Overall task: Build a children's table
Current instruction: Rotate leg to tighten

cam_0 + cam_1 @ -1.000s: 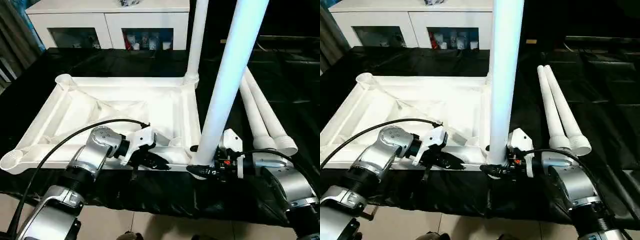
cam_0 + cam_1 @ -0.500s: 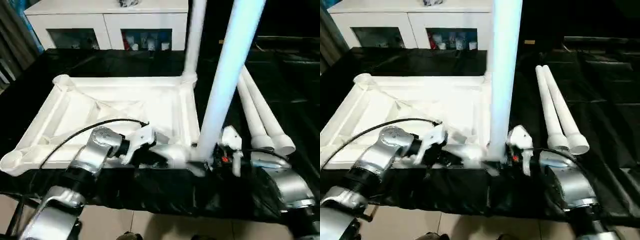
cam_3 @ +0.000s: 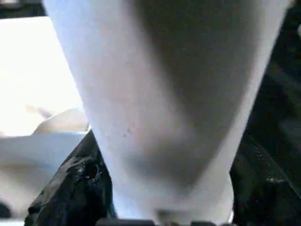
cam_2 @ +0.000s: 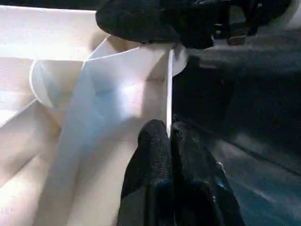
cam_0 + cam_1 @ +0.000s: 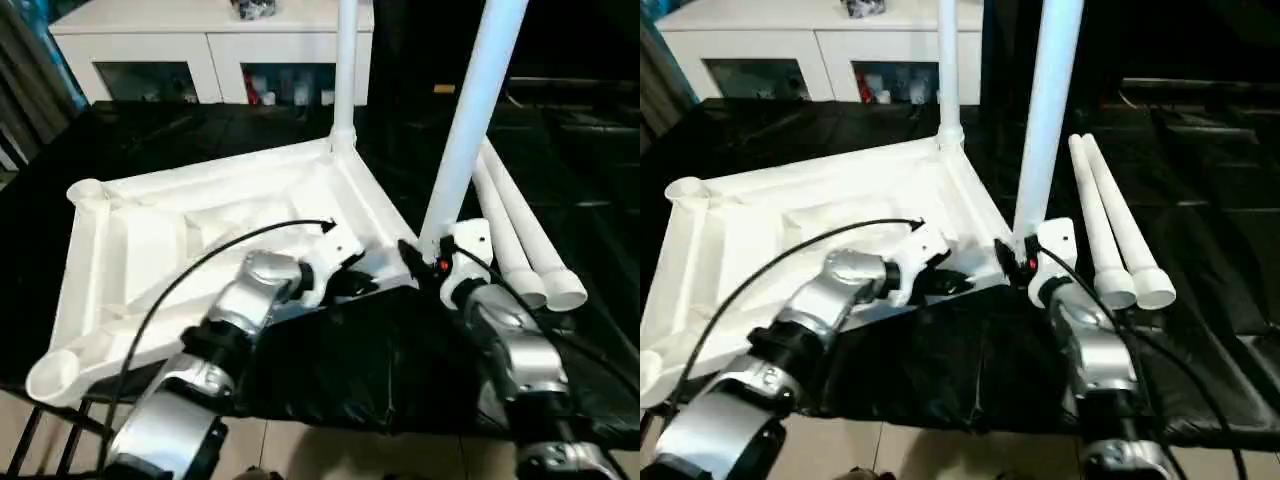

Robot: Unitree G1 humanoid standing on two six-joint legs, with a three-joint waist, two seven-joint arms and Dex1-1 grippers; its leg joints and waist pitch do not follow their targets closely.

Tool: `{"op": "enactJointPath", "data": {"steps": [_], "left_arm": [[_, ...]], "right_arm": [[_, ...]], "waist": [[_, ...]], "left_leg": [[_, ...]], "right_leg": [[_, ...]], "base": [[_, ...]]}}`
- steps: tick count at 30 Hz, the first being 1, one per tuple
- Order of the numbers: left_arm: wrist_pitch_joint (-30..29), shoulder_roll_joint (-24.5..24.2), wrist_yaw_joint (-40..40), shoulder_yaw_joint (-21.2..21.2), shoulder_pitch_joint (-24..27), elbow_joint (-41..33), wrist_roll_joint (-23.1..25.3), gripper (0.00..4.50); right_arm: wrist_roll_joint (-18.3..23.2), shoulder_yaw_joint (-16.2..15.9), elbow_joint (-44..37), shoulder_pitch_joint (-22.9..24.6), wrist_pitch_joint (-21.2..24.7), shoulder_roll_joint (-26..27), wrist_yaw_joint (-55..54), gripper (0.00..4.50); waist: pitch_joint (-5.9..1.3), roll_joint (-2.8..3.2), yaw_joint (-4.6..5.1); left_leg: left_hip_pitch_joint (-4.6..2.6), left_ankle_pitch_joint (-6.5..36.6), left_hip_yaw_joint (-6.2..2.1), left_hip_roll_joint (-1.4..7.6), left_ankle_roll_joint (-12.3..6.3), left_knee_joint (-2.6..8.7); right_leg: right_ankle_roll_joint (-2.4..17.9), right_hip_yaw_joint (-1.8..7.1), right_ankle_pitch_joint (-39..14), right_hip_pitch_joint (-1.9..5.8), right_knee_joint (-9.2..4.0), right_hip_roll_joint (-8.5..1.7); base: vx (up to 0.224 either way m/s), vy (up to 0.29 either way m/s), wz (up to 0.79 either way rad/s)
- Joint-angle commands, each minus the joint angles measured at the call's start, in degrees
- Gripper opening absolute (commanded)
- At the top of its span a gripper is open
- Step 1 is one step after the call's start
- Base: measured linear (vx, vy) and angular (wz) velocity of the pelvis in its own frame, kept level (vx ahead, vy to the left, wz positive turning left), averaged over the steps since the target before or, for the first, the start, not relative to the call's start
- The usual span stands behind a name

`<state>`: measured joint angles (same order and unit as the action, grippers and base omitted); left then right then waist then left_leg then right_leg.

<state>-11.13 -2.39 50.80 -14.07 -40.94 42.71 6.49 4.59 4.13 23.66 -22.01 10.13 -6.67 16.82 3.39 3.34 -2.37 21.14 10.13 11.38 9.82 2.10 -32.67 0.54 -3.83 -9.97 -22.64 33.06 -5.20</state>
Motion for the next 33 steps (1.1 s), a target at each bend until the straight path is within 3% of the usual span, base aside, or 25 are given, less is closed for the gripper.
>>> {"op": "enactJointPath", "data": {"steps": [1,2,3,4,5,7,8,12,16,17,19,20,21,23,24,26,27,29,30,33], "left_arm": [[0.55,5.39,-2.66,-2.41,-1.26,0.67,-0.61,0.00],[0.67,5.76,-2.74,-2.43,-1.09,0.87,-0.32,0.00],[0.67,5.76,-2.74,-2.43,-1.09,0.87,-0.32,0.00],[0.78,5.70,-2.28,-2.56,-0.91,0.71,-0.24,0.00],[0.85,5.61,-2.04,-2.64,-0.81,0.78,-0.19,0.00],[0.97,5.49,-1.96,-2.67,-0.78,0.93,-0.15,0.00],[1.36,5.18,-1.74,-2.54,-0.66,1.39,0.00,0.00],[1.91,4.75,-1.02,-2.51,-0.33,1.56,-0.07,0.00],[2.05,4.71,-1.14,-2.41,-0.23,1.58,-0.20,0.00],[3.62,5.05,-3.48,-1.25,-0.60,1.88,-0.64,0.00],[4.34,5.17,-4.51,-0.74,-0.78,2.01,-0.79,0.00],[5.24,5.36,-5.84,0.05,-0.98,2.12,-1.09,0.00],[5.16,5.74,-6.15,1.34,-1.08,1.74,-2.30,0.00],[5.04,5.86,-5.89,2.43,-1.05,0.81,-3.52,0.44],[5.05,5.83,-5.85,3.08,-1.04,0.17,-4.17,0.44],[5.51,5.66,-6.05,3.35,-0.99,-0.12,-4.29,0.58],[5.86,5.30,-6.45,3.38,-0.77,-0.44,-4.07,0.66],[7.28,4.38,-8.28,3.49,-0.46,-1.02,-3.12,0.83],[6.37,3.81,-8.60,4.38,-0.35,-1.89,-3.64,0.83],[5.51,2.23,-9.72,5.98,-0.43,-3.34,-4.08,0.83]], "right_arm": [[0.31,-6.77,1.17,0.11,0.60,5.29,2.49,2.69],[-0.73,-6.07,1.92,-0.24,-0.61,6.13,0.54,2.69],[-0.73,-6.07,1.92,-0.24,-0.61,6.13,0.54,2.69],[-0.61,-5.76,1.92,-0.28,-0.97,6.39,0.53,3.25],[-0.35,-5.16,1.95,-0.37,-1.46,6.76,0.14,3.39],[0.17,-4.79,1.93,-0.46,-1.62,6.92,0.41,3.48],[0.27,-4.46,1.50,-0.52,-2.34,6.85,0.11,3.74],[-0.32,-4.52,-0.44,0.01,-2.84,6.17,-0.36,4.08],[-1.12,-4.60,-2.72,0.96,-2.50,5.49,-1.38,4.08],[-2.61,-5.01,-11.40,5.27,0.65,3.47,-3.26,4.08],[-2.77,-5.09,-14.90,7.05,2.02,2.86,-3.50,4.08],[-2.96,-5.06,-18.36,8.82,3.52,2.44,-3.91,4.08],[-3.07,-5.17,-22.00,10.78,5.05,1.93,-3.83,4.08],[-2.88,-5.08,-26.07,12.92,6.84,1.38,-3.75,4.18],[-2.72,-4.89,-29.44,14.64,8.58,0.89,-3.77,4.18],[-2.25,-4.72,-32.14,16.04,9.73,0.34,-3.29,4.18],[-1.95,-4.81,-34.30,17.15,10.76,-0.35,-2.62,4.18],[-0.78,-5.40,-37.48,18.67,12.80,-2.20,-0.26,4.18],[-0.28,-5.98,-38.67,19.25,14.02,-3.32,1.07,4.18],[0.78,-7.41,-41.54,20.53,17.16,-5.65,3.75,4.18]], "waist": [[-3.04,-1.07,0.11],[-3.18,-0.53,0.02],[-3.12,-0.69,0.17],[-3.16,-0.82,0.17],[-3.31,-0.54,0.18],[-3.35,-0.58,0.19],[-3.62,-0.23,0.14],[-3.80,-0.46,0.13],[-3.94,-0.62,-0.14],[-4.11,-1.71,-0.42],[-4.29,-1.22,-1.33],[-4.24,-1.60,-1.02],[-4.27,-1.49,-1.21],[-3.92,-1.95,-1.30],[-4.05,-1.79,-1.35],[-4.12,-2.08,-1.35],[-4.22,-1.86,-1.29],[-4.22,-2.11,-0.98],[-4.16,-1.67,-0.90],[-3.96,-1.91,-0.71]], "left_leg": [[-0.69,14.11,-1.51,2.95,-3.81,3.77],[-0.75,14.27,-1.55,2.98,-3.73,3.77],[-0.66,14.53,-1.54,2.98,-3.66,3.83],[-0.60,14.86,-1.63,2.98,-3.61,3.91],[-0.65,15.17,-1.64,3.03,-3.51,3.90],[-0.56,15.21,-1.69,3.04,-3.47,3.93],[-0.63,14.89,-1.72,3.07,-3.43,3.87],[-0.44,13.74,-1.59,3.00,-3.97,3.67],[-0.52,12.15,-1.50,3.07,-4.63,3.50],[-0.47,10.26,-1.35,3.09,-5.23,3.34],[-0.77,7.93,-1.31,3.30,-6.42,3.12],[-0.35,7.54,-1.37,3.22,-6.73,3.21],[-0.20,7.51,-1.38,3.08,-6.93,3.16],[-0.09,8.76,-1.31,2.96,-7.08,3.20],[-0.18,8.84,-1.35,3.03,-6.85,3.21],[-0.03,7.97,-1.37,3.03,-7.02,3.13],[0.16,7.24,-1.53,3.15,-7.31,3.09],[0.42,6.24,-1.61,3.03,-8.47,2.89],[0.40,6.47,-1.64,3.01,-8.53,2.91],[0.34,7.99,-1.44,2.89,-8.38,2.83]], "right_leg": [[11.20,2.38,-18.27,2.10,-4.81,-3.52],[11.08,2.42,-18.51,2.06,-4.77,-3.60],[11.03,2.40,-18.60,2.04,-4.90,-3.57],[10.81,2.32,-18.79,2.18,-4.84,-3.53],[10.84,2.32,-18.66,2.19,-4.88,-3.59],[10.95,2.32,-17.92,2.27,-4.76,-3.55],[11.17,2.31,-16.97,2.38,-4.58,-3.57],[12.04,2.35,-14.34,2.54,-4.35,-3.62],[12.16,2.38,-13.43,2.53,-4.25,-3.63],[11.99,2.46,-12.01,2.63,-3.95,-3.50],[11.66,2.67,-8.94,2.37,-3.58,-3.47],[11.91,2.58,-8.30,2.59,-3.41,-3.48],[11.47,2.46,-8.80,2.71,-3.41,-3.57],[10.19,2.51,-12.81,2.64,-3.90,-3.75],[9.97,2.52,-13.49,2.51,-3.87,-3.79],[10.01,2.50,-11.99,2.47,-3.82,-3.59],[10.50,2.45,-9.86,2.42,-3.48,-3.62],[10.68,2.32,-5.64,2.72,-3.11,-3.38],[10.90,2.28,-5.53,2.71,-3.06,-3.41],[11.14,2.24,-8.24,2.65,-3.52,-3.41]], "base": [[0.000,0.000,0.00],[0.000,0.000,0.00],[0.000,0.000,0.00],[0.000,0.000,0.00],[0.000,0.000,0.00],[0.000,0.000,0.00],[0.000,0.000,0.00],[0.000,0.000,0.00],[0.000,0.000,0.00],[0.000,0.000,0.00],[0.000,0.000,0.00],[0.000,0.000,0.00],[0.000,0.000,0.00],[0.000,0.000,0.00],[0.000,0.000,0.00],[0.000,0.000,0.00],[0.000,0.000,0.00],[0.000,0.000,0.00],[0.000,0.000,0.00],[0.000,0.000,0.00]]}}
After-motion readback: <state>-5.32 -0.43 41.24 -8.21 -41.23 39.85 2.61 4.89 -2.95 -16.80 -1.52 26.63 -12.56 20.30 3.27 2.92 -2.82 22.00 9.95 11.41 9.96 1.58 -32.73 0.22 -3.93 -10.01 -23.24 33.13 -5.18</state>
